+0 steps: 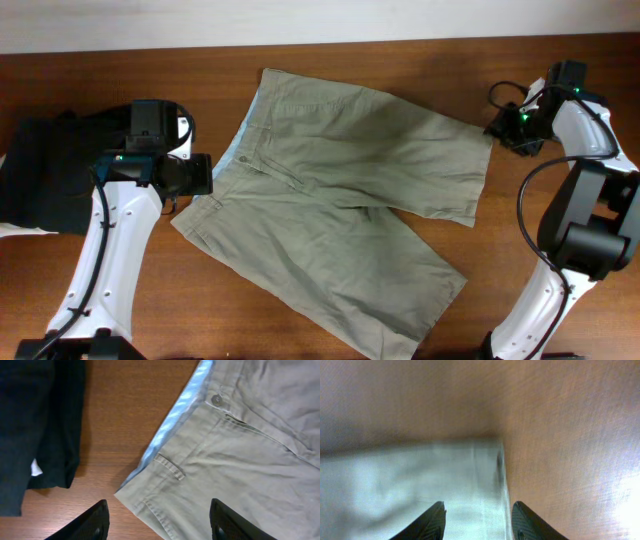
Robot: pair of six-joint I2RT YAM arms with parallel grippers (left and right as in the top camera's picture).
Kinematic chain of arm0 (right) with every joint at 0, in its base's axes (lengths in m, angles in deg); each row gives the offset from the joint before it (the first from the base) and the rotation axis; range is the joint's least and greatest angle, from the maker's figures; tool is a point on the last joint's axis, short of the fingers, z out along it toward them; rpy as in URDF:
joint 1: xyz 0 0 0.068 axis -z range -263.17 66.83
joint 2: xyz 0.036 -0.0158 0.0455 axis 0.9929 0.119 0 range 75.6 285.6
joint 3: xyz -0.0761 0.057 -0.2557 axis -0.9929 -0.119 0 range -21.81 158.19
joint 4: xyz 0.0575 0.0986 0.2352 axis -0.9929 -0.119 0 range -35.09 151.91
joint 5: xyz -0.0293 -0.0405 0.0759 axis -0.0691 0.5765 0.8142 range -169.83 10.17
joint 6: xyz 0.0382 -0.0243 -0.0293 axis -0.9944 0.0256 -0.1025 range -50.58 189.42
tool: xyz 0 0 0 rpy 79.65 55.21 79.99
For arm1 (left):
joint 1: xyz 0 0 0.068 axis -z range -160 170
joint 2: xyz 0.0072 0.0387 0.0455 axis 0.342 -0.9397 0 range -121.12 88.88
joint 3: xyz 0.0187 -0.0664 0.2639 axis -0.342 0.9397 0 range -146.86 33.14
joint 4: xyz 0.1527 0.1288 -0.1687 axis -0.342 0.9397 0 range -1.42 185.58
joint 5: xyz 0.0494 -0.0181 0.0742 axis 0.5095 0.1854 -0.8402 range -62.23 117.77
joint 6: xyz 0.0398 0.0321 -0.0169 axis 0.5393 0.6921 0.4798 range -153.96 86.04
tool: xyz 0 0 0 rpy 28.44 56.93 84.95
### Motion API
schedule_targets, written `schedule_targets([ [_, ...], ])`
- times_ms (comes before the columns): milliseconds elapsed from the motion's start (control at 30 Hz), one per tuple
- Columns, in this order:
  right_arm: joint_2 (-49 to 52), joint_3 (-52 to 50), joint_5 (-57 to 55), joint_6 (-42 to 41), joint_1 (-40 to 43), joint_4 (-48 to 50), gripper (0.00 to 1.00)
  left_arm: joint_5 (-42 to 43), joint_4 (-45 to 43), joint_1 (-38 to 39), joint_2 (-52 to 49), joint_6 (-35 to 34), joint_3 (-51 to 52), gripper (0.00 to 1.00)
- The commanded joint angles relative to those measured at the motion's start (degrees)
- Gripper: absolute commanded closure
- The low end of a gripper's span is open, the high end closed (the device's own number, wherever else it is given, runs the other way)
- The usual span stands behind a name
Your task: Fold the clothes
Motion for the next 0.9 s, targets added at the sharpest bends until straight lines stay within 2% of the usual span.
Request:
schedule_targets([
  [0,-6.3,1.1,2.4,2.5,0.2,-5.2,0.53,2.1,0.1,-0.1,1.1,0.5,0.3,0.36],
  [100,-6.8,1.0,1.7,4.8,0.2,-11.9,0.53,2.1,0.3,-0.1,1.1,2.4,0.3,0.36],
  [200,-6.7,0.1,-3.9,5.5,0.2,-13.9,0.53,2.7,1.0,0.5,1.1,3.1,0.3,0.36],
  [233,-6.7,-0.6,-4.3,5.5,0.2,-13.2,0.61,2.7,1.1,0.8,1.1,3.2,0.3,0.36],
  [267,-6.6,-1.2,-4.2,5.5,0.2,-12.3,0.67,2.7,1.2,1.0,1.1,3.4,0.3,0.37],
  [300,-6.3,-2.7,-4.2,5.4,0.2,-10.3,0.81,2.8,1.6,1.2,1.2,4.3,0.3,0.41],
  [333,-6.2,-4.0,-4.1,5.4,0.2,-8.8,0.82,2.7,2.1,1.4,1.3,4.7,0.3,0.48],
  [367,-6.0,-5.4,-4.0,5.4,0.2,-7.2,0.77,2.8,2.3,1.6,1.5,4.7,0.3,0.51],
  [400,-5.9,-6.8,-3.8,5.2,0.2,-5.6,0.73,2.8,2.6,1.7,1.8,4.7,0.3,0.52],
  [467,-5.9,-11.4,-3.5,5.3,0.1,0.2,0.72,2.7,3.2,1.6,2.8,4.7,0.3,0.52],
  [533,-5.9,-15.0,-2.7,5.3,0.1,4.5,0.81,2.7,3.4,1.6,3.7,4.7,0.3,0.52],
  [600,-5.9,-18.8,-2.3,5.2,0.1,8.5,0.94,2.7,3.4,1.6,4.7,4.7,0.3,0.51],
  [633,-5.9,-20.0,-2.3,5.2,0.1,9.6,0.96,2.7,3.4,1.6,5.1,4.7,0.3,0.51],
  [733,-5.9,-24.5,-3.8,4.7,0.2,14.1,0.96,2.7,4.0,1.6,5.9,5.0,0.3,0.51],
  [867,-5.8,-26.6,-11.6,1.1,0.6,16.3,0.96,2.7,4.7,1.6,6.0,5.1,0.3,0.51],
])
